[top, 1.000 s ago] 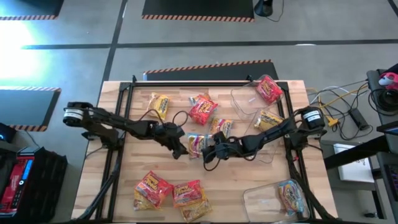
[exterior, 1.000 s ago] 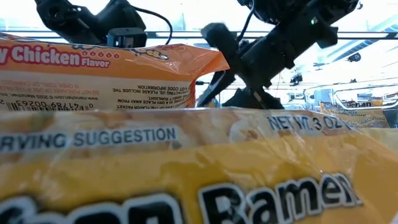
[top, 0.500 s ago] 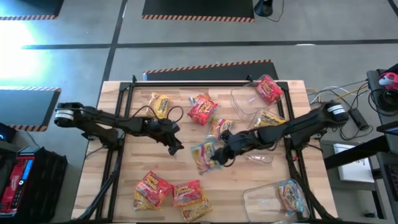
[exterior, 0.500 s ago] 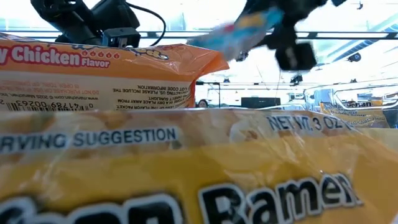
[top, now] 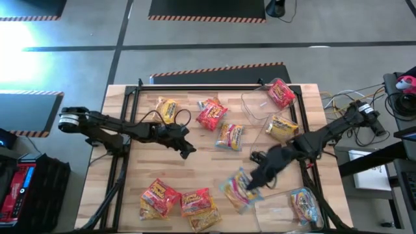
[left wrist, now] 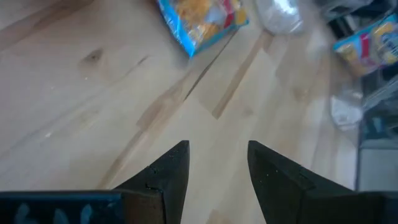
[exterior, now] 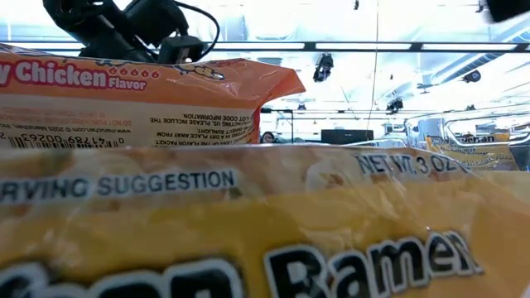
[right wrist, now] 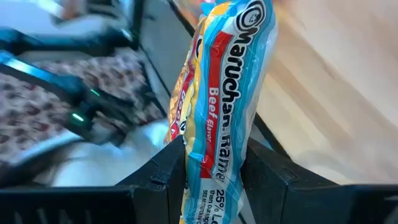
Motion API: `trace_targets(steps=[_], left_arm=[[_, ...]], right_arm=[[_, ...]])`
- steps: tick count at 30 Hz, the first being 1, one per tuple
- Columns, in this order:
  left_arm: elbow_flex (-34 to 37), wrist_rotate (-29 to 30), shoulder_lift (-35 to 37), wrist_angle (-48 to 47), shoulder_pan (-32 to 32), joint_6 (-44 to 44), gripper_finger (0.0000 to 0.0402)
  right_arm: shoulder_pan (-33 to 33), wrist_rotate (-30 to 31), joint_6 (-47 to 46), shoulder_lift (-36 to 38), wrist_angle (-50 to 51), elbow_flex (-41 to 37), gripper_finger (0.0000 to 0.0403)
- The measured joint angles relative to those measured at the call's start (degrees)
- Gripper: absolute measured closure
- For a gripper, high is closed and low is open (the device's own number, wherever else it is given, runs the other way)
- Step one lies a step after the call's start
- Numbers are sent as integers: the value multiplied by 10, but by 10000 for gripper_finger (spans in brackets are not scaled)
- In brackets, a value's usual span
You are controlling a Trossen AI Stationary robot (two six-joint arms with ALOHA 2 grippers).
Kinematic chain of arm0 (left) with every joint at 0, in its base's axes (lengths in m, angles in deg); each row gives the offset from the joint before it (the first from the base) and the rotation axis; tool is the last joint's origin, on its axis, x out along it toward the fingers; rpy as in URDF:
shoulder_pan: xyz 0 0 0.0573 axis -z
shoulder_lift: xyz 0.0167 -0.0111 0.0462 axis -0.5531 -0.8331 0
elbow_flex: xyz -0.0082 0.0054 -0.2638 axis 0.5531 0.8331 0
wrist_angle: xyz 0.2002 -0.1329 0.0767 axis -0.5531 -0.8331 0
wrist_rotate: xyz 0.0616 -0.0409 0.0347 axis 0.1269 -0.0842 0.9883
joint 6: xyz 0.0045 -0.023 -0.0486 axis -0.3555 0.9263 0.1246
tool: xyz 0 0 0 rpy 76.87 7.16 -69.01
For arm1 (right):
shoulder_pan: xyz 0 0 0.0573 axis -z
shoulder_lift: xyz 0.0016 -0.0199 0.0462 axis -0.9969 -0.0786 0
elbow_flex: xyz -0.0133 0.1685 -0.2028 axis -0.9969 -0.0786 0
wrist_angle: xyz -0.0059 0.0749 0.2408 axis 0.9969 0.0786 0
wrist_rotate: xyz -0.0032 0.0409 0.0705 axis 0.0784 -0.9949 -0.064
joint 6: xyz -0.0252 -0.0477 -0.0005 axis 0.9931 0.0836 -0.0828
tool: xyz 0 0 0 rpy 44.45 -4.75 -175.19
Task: Sort Maruchan noodles
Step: Put the blue noodle pack into the bottom transparent bin
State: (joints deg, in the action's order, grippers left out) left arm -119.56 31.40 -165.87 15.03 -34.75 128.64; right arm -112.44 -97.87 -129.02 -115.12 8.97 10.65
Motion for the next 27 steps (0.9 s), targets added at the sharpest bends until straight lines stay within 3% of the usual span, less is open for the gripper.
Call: trace_targets(steps=[5, 16, 27], left_arm=[[0, 2, 0, 29, -3, 4, 256], [0, 18, -6, 33, -7, 33, 256], [0, 32, -6, 40, -7, 47, 256]], right_arm=[[-69, 2, -62, 0, 58, 0, 279], [-211, -31, -206, 2, 83, 9, 278], [-280, -24, -326, 2, 273, 18, 278]])
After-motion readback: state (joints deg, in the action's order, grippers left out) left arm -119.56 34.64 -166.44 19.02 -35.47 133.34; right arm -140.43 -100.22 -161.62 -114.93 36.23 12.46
